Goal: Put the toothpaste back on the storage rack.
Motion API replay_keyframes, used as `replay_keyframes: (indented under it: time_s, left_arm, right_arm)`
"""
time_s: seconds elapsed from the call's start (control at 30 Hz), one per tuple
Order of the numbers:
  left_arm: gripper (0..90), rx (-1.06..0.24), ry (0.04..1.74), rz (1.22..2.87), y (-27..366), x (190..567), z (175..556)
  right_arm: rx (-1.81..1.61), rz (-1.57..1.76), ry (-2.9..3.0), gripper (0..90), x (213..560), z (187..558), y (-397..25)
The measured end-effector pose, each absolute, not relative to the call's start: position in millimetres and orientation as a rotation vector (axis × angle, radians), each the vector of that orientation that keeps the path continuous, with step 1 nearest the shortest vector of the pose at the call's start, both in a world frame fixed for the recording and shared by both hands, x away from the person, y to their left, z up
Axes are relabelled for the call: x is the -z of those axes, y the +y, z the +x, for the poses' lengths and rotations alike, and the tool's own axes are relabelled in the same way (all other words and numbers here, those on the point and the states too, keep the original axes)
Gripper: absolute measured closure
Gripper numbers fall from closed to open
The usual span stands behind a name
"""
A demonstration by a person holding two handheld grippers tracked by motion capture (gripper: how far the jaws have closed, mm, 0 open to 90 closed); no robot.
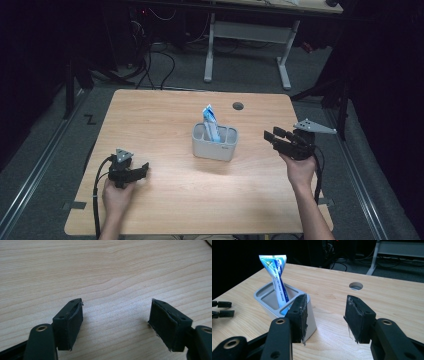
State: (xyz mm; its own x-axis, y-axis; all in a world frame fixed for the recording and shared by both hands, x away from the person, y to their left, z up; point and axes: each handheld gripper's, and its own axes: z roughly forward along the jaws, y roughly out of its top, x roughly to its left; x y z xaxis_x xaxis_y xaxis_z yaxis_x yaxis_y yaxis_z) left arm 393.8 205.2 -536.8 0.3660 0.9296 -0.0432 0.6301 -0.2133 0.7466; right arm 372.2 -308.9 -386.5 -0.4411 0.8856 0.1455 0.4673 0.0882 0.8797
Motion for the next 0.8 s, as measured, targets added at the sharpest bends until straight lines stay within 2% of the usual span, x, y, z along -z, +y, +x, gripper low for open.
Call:
replay_keyframes:
  time_s: [0.8]
  left_arm:
    - [27.4, -0.554, 1.349, 1.939, 205.3, 536.8, 393.8]
  right_arm:
    - [-1.255, 1.407, 1.948, 51.5, 415.3, 370.7, -316.2]
